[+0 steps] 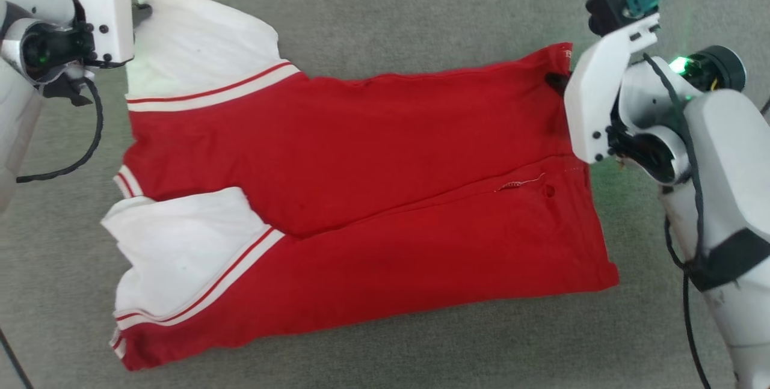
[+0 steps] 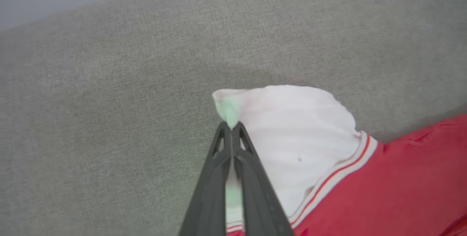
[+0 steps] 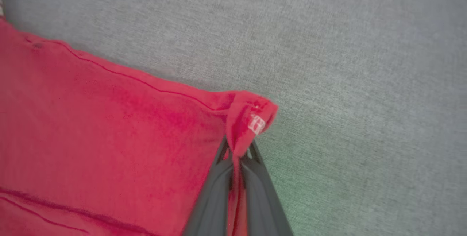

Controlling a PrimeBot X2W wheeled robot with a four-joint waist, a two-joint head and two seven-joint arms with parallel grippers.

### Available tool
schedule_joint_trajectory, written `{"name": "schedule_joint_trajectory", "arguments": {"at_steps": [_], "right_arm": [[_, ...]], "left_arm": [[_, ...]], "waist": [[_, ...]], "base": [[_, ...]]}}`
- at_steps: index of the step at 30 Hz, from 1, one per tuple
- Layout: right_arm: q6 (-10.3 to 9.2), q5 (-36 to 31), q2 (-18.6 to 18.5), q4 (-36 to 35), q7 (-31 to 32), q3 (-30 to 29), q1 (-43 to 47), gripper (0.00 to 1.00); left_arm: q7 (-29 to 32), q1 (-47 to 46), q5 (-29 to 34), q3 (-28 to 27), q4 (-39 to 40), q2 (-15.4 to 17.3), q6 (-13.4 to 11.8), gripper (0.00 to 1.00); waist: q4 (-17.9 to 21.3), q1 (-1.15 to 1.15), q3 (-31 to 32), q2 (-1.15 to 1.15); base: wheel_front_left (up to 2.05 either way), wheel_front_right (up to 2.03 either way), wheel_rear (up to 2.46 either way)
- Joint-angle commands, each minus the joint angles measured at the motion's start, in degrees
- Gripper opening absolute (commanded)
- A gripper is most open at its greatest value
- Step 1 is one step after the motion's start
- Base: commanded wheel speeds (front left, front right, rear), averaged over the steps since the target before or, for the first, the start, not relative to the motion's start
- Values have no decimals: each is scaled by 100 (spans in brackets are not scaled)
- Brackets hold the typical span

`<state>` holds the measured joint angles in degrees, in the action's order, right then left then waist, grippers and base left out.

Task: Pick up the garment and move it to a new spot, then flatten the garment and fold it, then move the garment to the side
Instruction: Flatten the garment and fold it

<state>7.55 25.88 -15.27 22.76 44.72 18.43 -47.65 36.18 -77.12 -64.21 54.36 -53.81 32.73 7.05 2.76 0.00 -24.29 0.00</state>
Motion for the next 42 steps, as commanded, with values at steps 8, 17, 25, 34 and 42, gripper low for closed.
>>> {"name": "schedule_joint_trajectory", "arguments": {"at_steps": [8,17,25,34,42], "right_arm": [[-12,118,-438,-731,-365,-32,653,0],[-12,203,-844,-1821,-367,-247,1545,0],[-11,429,-1343,-2749,-339,-252,2554,0],[-12,566,-1336,-2598,-356,-599,3439,0],[-12,550,-1043,-1922,-291,-475,3543,100]], "left_arm": [[394,353,-160,74,760,243,-125,0],[894,1236,-394,103,2913,986,-993,0],[1169,2345,-704,116,5529,2012,-2237,0],[886,3454,-919,280,6627,2728,-2993,0],[288,4046,-1115,378,5643,2274,-2691,67]], "waist": [[-312,0,533,0],[-491,0,869,0],[-557,0,1036,0],[-595,0,1088,0],[-668,0,1203,0]], "base": [[0,0,0],[0,0,0],[0,0,0],[0,0,0],[0,0,0]]}}
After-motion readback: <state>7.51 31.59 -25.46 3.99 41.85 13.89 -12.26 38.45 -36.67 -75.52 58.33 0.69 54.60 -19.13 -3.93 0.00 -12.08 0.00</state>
